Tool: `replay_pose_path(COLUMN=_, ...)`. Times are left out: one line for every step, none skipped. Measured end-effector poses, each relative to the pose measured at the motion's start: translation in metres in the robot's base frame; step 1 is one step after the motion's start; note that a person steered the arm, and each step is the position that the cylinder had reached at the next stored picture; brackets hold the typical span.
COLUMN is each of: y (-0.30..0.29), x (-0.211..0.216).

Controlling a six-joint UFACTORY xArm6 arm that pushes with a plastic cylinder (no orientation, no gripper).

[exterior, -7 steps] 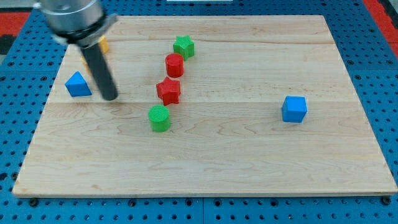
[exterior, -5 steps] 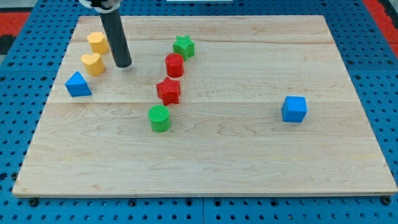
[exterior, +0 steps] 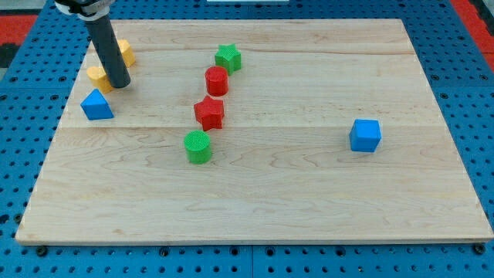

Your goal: Move your arm to the parallel right of blue cube

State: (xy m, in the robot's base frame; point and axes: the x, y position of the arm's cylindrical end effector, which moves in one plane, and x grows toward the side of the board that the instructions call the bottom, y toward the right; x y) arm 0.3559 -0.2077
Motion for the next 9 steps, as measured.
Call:
replay_pose_path(y=0.046, x=0.061)
replay_pose_path(y=0.059, x=0.117)
replay_pose_path(y=0.044, x=0.187)
replay_pose_path(y=0.087, x=0.24)
replay_pose_path(y=0.202, x=0.227)
replay_pose_path(y=0.321, x=0.202)
replay_pose_path(y=0.425, x=0.165)
replay_pose_path(y=0.473, x=0.113)
replay_pose_path(y=0.448, x=0.12)
